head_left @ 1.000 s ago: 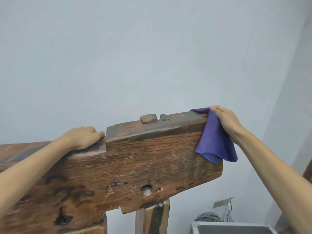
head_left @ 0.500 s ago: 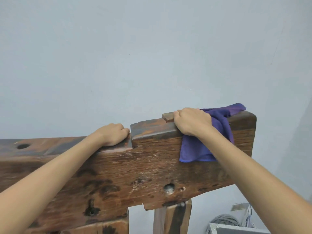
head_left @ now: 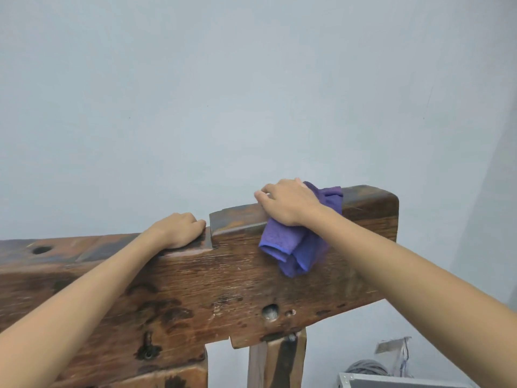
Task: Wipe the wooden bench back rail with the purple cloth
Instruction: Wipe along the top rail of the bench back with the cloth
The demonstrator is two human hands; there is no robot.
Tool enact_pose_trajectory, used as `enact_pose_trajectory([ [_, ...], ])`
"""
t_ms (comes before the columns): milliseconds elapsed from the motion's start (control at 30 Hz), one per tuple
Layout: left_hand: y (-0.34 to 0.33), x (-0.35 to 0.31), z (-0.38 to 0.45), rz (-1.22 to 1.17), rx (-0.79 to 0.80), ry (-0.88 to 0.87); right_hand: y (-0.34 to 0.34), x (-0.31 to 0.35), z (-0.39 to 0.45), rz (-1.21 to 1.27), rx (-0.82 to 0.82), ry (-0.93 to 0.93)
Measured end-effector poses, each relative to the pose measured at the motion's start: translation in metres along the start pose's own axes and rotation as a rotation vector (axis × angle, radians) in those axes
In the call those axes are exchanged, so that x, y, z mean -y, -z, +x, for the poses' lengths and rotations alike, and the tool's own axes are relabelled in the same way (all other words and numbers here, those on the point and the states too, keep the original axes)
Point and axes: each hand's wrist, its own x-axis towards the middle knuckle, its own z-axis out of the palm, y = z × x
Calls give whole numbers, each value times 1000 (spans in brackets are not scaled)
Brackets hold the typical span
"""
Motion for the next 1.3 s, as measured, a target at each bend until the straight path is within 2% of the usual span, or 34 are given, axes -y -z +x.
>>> enact_pose_trajectory([
  [133,-2,2,2,-3,-4,13,11,-84,-22,-217,-137,-240],
  [200,-4,3,4,3,-5,13,21,-113,-18,-223,-57,-391],
  [267,-6,2,6,5,-5,7,30,-130,-2,-207,95,-491],
  [367,-6,2,10,23,-3,24,31,-124,28,-198,167,-533],
  [467,-7,1,13,28,10,40,13,-78,59,-107,252,-451],
  [633,-7,4,10,-18,7,70,-21,67,88,373,370,-136],
  [700,-8,0,18,-46,23,142,-42,127,82,363,426,9],
  [800,-1,-1,18,24,-21,350,-47,168,68,297,397,48],
  [833,0,1,14,-6,-8,351,-44,166,63,273,398,58],
  [933,-3,4,4,-100,31,81,-29,129,43,162,359,144],
  [1067,-2,2,5,-46,44,71,-10,39,10,6,217,118],
  [1133,-4,2,7,-14,46,64,3,-10,4,-16,209,3],
  [1300,-8,2,9,36,-4,76,23,-92,27,-136,292,-462],
])
